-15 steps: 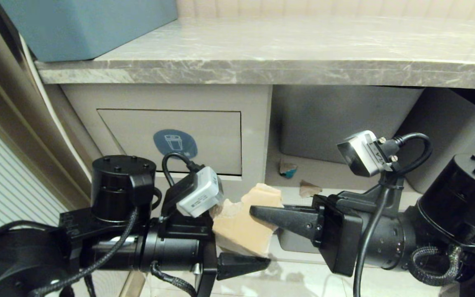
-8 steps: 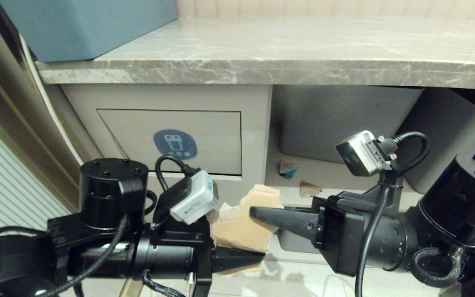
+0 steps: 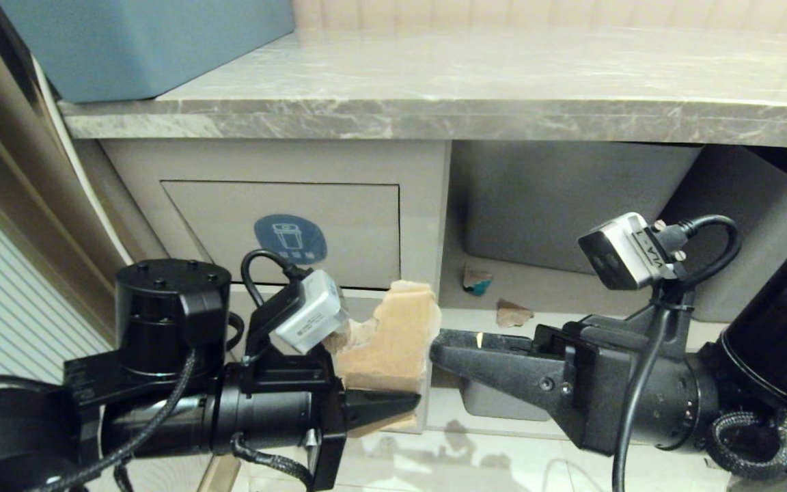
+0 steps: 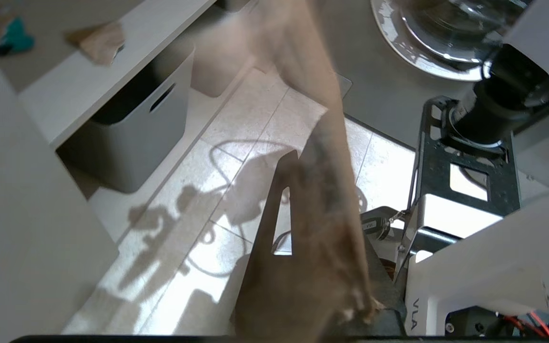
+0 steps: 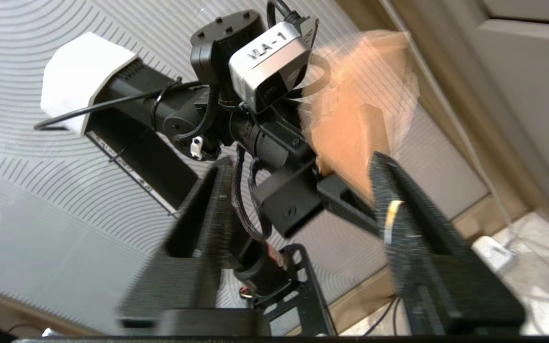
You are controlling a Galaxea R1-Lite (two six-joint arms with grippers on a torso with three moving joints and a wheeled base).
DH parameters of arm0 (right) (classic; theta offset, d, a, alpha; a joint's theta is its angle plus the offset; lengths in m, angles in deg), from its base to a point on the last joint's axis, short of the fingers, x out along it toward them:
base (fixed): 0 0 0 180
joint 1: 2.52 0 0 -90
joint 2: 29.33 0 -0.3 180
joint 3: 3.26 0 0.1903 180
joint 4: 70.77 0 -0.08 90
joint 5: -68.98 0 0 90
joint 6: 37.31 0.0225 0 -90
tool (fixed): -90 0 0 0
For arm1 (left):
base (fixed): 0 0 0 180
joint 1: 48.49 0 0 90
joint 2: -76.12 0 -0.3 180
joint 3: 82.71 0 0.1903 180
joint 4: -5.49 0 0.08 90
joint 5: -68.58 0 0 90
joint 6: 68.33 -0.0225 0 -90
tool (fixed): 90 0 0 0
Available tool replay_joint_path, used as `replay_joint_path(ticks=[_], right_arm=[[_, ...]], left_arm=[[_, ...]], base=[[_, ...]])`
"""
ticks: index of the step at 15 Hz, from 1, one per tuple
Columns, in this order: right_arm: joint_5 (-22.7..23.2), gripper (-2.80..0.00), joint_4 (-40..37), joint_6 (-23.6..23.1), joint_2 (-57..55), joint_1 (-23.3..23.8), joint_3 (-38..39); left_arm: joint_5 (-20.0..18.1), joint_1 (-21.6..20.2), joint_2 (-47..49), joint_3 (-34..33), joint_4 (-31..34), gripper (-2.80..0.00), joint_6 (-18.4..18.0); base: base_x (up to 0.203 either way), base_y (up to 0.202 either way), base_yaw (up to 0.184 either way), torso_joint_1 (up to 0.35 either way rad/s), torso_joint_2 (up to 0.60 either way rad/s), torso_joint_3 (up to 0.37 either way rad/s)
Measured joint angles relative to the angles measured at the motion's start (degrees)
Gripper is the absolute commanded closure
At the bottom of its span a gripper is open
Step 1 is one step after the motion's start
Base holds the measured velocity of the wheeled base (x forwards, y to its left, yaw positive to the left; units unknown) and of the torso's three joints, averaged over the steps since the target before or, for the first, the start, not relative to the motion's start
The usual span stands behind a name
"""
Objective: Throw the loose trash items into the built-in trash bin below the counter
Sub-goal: Hand it to the other hand, then put the garbage in the trash can
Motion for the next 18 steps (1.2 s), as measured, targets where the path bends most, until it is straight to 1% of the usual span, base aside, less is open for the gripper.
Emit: replay_joint_path(ticks=[2,3,4,6,7,9,11,12,13,14,15,16,18], right_arm=[[-1.27,-2.80,0.03,0.43,2.26,3.95,1.55],[-3.40,-2.80,-0.16,1.27,3.87,6.72,2.03],[-6.17,0.00,-0.65,2.34,5.74,9.36,2.34],[-11.02,0.00,-2.54,3.93,10.05,14.97,3.37],[-12.07,0.00,-3.95,4.44,12.63,18.12,4.56],[-12.66,0.00,-6.10,5.35,17.96,23.89,8.89],[-12.87,0.00,-7.82,5.54,24.07,31.85,15.56],[-12.90,0.00,-9.37,4.80,27.44,35.79,20.01],[-13.27,0.00,-11.92,2.54,31.07,39.42,24.20],[-13.98,0.00,-15.98,-0.78,34.60,42.19,26.90],[-14.86,0.00,-21.70,-4.92,38.81,44.22,28.50],[-15.90,0.00,-28.28,-9.48,43.56,45.55,29.30],[-19.92,0.00,-42.83,-19.62,54.08,47.10,29.79]], left_arm=[[0.81,-2.44,0.02,-0.46,0.00,0.00,1.51],[1.64,-4.38,-0.02,-1.18,0.00,0.00,2.12],[2.45,-6.54,-0.22,-2.21,0.00,0.00,3.16],[2.99,-11.41,-1.14,-4.60,-0.20,0.00,6.14],[3.08,-13.91,-1.94,-6.23,-0.17,0.00,7.63],[3.13,-17.27,-4.04,-9.36,-0.27,0.00,8.85],[3.11,-19.56,-6.83,-12.93,-0.28,0.00,9.06],[3.05,-20.75,-8.23,-14.16,-0.28,0.00,9.35],[3.00,-21.88,-9.33,-14.88,-0.28,0.00,10.08],[2.99,-22.75,-10.14,-15.18,-0.47,0.00,10.71],[3.04,-23.47,-11.01,-15.53,-1.00,0.00,11.22],[3.28,-24.12,-11.86,-15.96,-1.87,0.00,11.51],[5.88,-25.29,-13.16,-16.37,-2.79,0.00,11.89]], base=[[0.000,0.000,0.000,0.000,0.00,0.000],[0.000,0.000,0.000,0.000,0.00,0.000],[0.000,0.000,0.000,0.000,0.00,0.000],[0.000,0.000,0.000,0.000,0.00,0.000],[0.000,0.000,0.000,0.000,0.00,0.000],[0.000,0.000,0.000,0.000,0.00,0.000],[0.000,0.000,0.000,0.000,0.00,0.000],[0.000,0.000,0.000,0.000,0.00,0.000],[0.000,0.000,0.000,0.000,0.00,0.000],[0.000,0.000,0.000,0.000,0.00,0.000],[0.000,0.000,0.000,0.000,0.00,0.000],[0.000,0.000,0.000,0.000,0.00,0.000],[0.000,0.000,0.000,0.000,0.00,0.000]])
